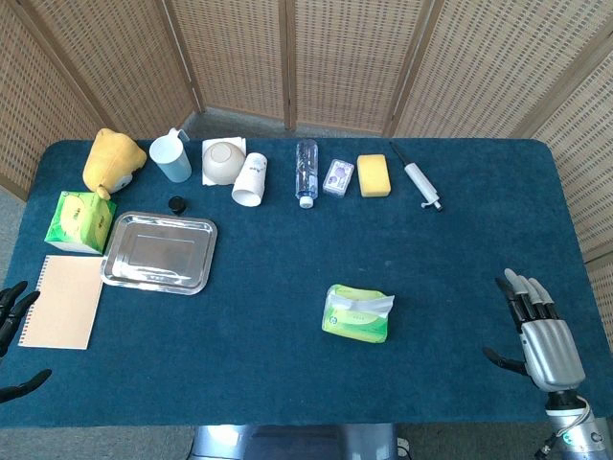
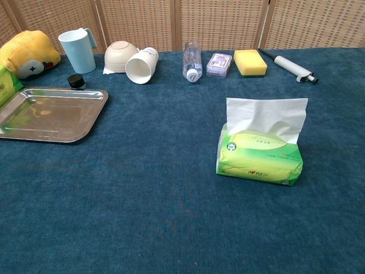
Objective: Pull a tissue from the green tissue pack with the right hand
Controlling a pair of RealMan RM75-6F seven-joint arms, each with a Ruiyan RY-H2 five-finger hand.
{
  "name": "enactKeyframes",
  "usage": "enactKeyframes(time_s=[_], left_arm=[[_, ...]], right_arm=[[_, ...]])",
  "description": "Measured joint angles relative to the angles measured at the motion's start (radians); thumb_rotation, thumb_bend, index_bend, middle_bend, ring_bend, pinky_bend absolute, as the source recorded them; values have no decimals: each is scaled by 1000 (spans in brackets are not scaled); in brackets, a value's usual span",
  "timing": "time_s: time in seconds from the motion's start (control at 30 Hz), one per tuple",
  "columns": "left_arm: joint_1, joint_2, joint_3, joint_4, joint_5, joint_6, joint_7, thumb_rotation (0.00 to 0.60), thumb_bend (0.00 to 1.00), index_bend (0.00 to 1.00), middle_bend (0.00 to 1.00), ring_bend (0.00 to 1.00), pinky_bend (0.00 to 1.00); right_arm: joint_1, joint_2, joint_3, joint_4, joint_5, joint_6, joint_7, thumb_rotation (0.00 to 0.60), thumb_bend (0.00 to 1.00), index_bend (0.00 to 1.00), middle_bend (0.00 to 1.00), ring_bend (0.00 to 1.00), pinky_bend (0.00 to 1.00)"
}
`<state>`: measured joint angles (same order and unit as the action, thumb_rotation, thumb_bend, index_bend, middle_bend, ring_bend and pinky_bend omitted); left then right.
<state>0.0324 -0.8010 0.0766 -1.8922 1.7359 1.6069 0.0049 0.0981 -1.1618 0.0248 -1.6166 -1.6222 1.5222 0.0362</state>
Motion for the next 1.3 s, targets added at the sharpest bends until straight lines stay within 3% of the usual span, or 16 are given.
enactKeyframes(time_s=[0.4,0.73,0.97,1.2,1.3], left_arm=[[5,5,-2,0,3,14,-6,600,0,0,0,0,0],[-5,1,-5,-4,-13,-10,-1,600,0,0,0,0,0],[-6,3,-9,-2,-25,-10,-15,600,0,0,0,0,0],[-9,7,-11,0,-33,-14,-27,600,0,0,0,0,0],[-8,9,-13,1,-36,-11,-33,600,0,0,0,0,0]], right_arm=[[26,-15,-14,-31,-34,-42,-15,600,0,0,0,0,97],[171,-88,36,-127,-17,-236,-124,600,0,10,76,67,180],[252,-186,80,-127,51,-328,-183,600,7,137,213,181,272],[306,-307,104,-63,94,-367,-255,600,106,260,328,274,334],[327,-347,113,-38,116,-378,-287,600,188,363,406,328,365]])
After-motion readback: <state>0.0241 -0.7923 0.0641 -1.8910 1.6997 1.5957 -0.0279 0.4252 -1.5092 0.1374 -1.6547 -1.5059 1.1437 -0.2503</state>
